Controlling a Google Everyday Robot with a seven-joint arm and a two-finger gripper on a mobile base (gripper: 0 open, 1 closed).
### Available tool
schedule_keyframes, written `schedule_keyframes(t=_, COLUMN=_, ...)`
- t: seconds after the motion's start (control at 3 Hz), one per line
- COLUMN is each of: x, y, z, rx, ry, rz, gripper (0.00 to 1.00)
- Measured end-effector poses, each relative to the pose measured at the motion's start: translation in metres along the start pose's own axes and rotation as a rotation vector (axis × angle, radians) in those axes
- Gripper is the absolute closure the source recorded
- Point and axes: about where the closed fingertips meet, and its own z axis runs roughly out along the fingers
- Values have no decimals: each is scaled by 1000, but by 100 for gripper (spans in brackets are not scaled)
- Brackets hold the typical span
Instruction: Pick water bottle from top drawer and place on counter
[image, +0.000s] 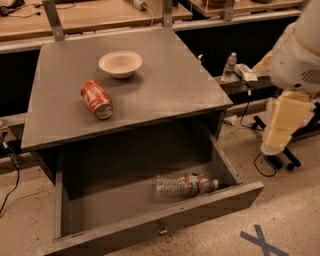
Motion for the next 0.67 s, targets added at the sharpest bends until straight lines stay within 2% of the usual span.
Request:
schedule_keyframes(t=0.33, x=-26, y=15, z=85, rx=-117, ry=1, rz=-119, gripper=0)
schedule_keyframes(t=0.67, x=-36, y=25, z=137, rx=-156, ry=-11, rz=-157, gripper=0)
